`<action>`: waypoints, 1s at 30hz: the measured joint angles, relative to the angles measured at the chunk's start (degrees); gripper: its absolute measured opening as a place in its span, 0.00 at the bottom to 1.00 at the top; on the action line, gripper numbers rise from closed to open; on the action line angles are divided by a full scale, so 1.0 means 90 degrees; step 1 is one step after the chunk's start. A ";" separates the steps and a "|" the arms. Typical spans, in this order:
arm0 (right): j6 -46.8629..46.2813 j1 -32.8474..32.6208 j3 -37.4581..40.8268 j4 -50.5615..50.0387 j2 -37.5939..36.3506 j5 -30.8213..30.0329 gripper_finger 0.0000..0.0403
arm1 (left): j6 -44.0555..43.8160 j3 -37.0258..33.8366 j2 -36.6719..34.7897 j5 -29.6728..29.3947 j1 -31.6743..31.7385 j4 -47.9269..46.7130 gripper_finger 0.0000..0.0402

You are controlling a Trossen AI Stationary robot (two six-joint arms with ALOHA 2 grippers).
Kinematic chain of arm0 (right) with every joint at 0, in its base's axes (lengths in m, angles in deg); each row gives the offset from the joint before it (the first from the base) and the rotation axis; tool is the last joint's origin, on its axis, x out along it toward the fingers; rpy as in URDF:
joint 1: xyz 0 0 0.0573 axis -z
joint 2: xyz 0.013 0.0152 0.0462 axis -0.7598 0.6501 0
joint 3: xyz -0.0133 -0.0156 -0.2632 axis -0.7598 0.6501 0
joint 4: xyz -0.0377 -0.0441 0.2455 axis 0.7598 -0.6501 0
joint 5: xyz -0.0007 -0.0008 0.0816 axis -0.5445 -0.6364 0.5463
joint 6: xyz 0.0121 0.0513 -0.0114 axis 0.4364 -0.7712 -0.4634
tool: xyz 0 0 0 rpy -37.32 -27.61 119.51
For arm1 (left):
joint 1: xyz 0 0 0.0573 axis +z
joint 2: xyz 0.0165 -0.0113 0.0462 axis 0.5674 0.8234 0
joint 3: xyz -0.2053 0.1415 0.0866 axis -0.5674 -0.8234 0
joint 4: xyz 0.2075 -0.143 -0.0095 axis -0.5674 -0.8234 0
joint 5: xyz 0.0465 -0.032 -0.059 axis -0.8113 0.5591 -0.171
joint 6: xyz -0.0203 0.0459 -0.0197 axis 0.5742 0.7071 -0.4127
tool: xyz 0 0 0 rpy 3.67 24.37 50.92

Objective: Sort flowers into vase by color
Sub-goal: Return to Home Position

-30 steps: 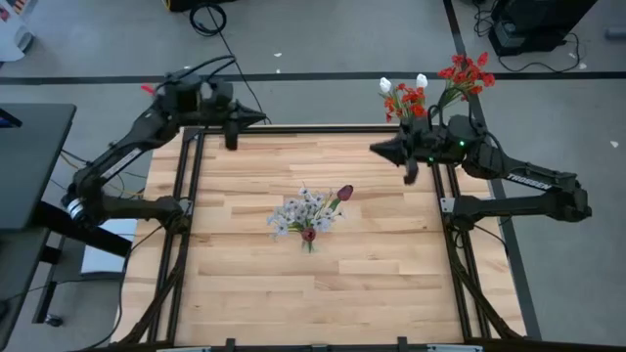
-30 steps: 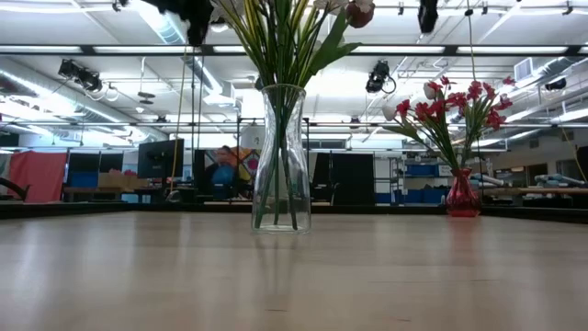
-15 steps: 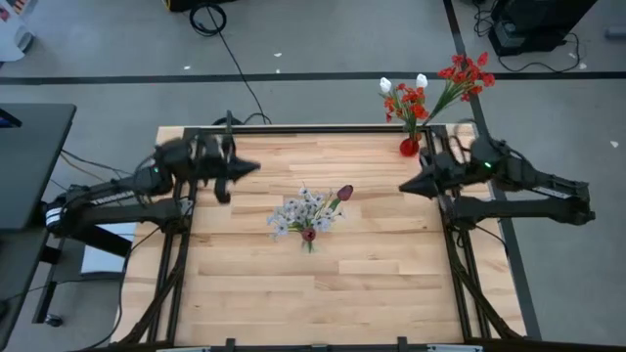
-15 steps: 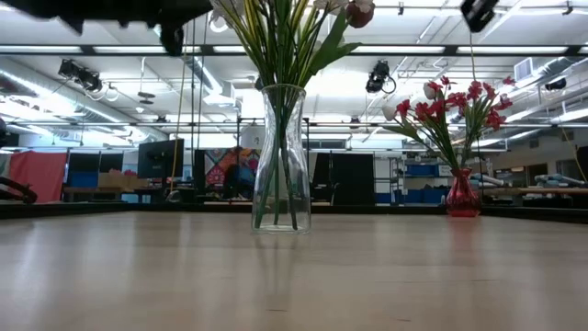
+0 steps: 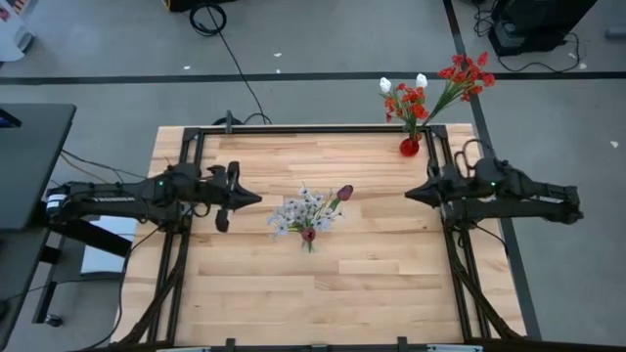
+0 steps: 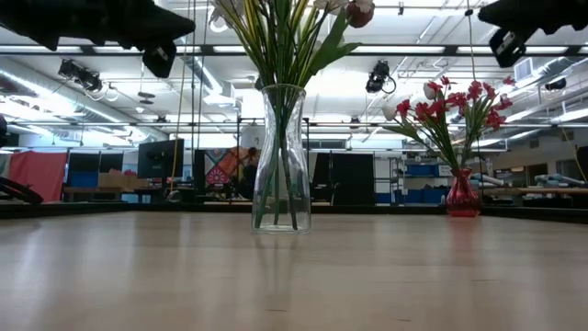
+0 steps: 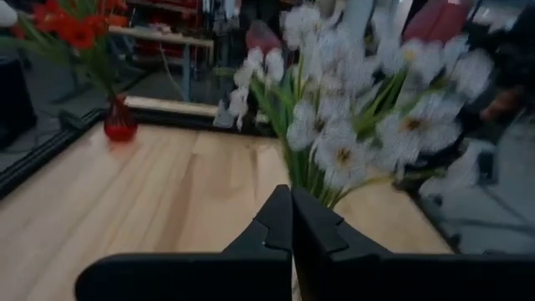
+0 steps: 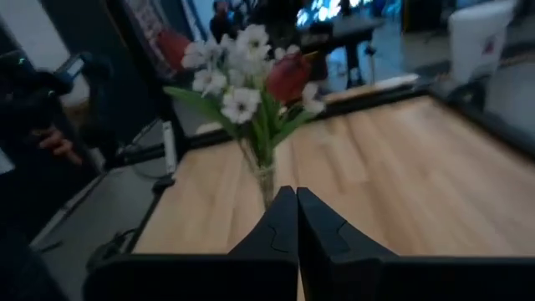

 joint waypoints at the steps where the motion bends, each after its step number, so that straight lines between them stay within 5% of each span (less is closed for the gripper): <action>1: 0.0010 0.0000 0.0078 0.0017 -0.0193 -0.0042 0.00 | 0.0111 -0.0001 0.0002 -0.0058 -0.0005 -0.0093 0.00; 7: 0.0046 0.0002 0.0617 0.0573 -0.1177 -0.0128 0.00 | 0.0099 -0.0635 0.0012 -0.0057 0.0189 0.0494 0.00; 13: -0.0822 0.0002 0.0982 0.0493 -0.1315 -0.0154 0.00 | -0.0016 -0.0714 -0.0010 -0.0055 0.0243 0.0839 0.00; 20: -0.0043 0.0000 0.0921 0.0585 -0.1295 -0.0034 0.00 | 0.0576 0.0215 -0.0668 -0.0065 -0.0020 -0.1203 0.00; 30: 0.0355 -0.0002 0.1340 0.1204 -0.1284 -0.0028 0.00 | 0.0667 -0.1259 -0.2178 -0.0828 -0.0593 -0.0706 0.00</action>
